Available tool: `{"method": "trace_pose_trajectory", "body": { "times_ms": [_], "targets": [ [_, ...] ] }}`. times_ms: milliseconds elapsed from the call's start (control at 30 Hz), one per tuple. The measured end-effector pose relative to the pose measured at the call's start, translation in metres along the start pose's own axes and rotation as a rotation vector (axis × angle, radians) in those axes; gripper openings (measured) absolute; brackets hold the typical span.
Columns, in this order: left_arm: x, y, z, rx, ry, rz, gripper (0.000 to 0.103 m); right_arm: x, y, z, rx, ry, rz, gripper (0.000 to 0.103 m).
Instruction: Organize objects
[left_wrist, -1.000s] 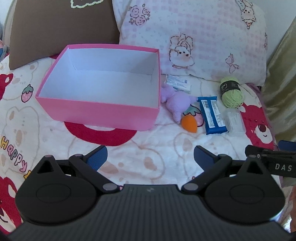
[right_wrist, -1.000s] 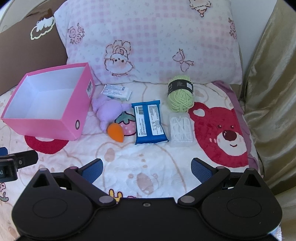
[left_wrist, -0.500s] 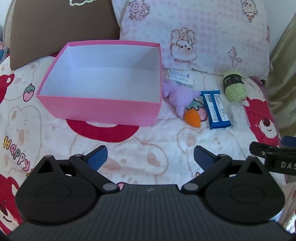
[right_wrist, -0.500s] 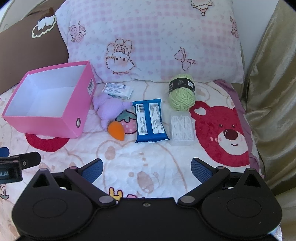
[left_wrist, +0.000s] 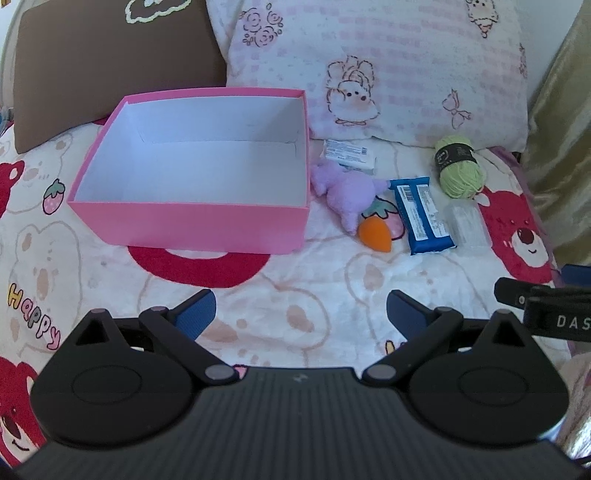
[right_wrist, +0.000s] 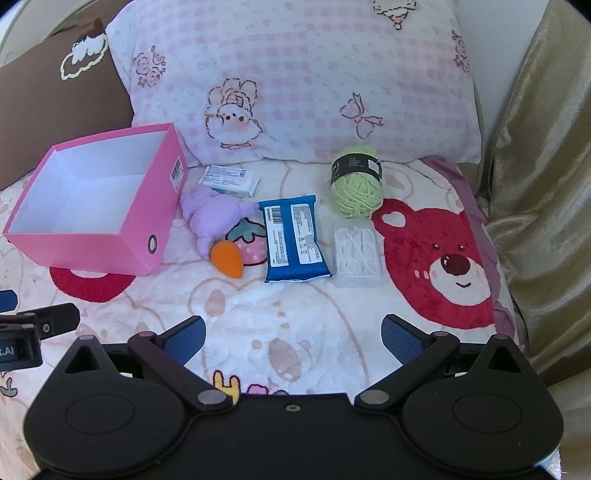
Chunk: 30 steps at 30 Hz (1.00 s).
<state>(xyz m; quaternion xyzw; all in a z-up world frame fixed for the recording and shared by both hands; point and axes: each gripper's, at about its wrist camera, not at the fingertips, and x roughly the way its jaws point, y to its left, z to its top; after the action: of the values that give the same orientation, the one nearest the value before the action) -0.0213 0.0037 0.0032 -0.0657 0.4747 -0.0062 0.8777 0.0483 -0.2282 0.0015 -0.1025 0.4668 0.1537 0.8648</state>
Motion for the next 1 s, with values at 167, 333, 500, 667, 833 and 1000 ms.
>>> {"method": "trace_pose_trajectory", "body": {
  "times_ms": [167, 333, 500, 667, 833, 1000],
  "targets": [
    [0.001, 0.004, -0.001, -0.026, 0.009, 0.007, 0.099, 0.002, -0.005, -0.002, 0.001, 0.008, -0.002, 0.102],
    [0.002, 0.007, -0.003, -0.028, 0.019, -0.004, 0.097, 0.007, -0.008, -0.003, 0.004, 0.017, -0.014, 0.102],
    [0.003, 0.006, -0.003, -0.028, 0.019, -0.004, 0.097, 0.008, -0.010, -0.004, 0.007, 0.023, -0.014, 0.102],
    [0.001, 0.003, 0.000, -0.034, 0.019, -0.025, 0.096, 0.003, -0.014, -0.009, -0.024, -0.006, 0.011, 0.102],
    [-0.012, -0.008, 0.018, -0.005, -0.003, -0.112, 0.096, -0.018, -0.044, -0.012, -0.005, -0.129, 0.145, 0.102],
    [-0.016, -0.033, 0.049, 0.085, 0.011, -0.164, 0.095, -0.016, -0.065, -0.013, -0.079, -0.210, 0.095, 0.102]
  ]
}}
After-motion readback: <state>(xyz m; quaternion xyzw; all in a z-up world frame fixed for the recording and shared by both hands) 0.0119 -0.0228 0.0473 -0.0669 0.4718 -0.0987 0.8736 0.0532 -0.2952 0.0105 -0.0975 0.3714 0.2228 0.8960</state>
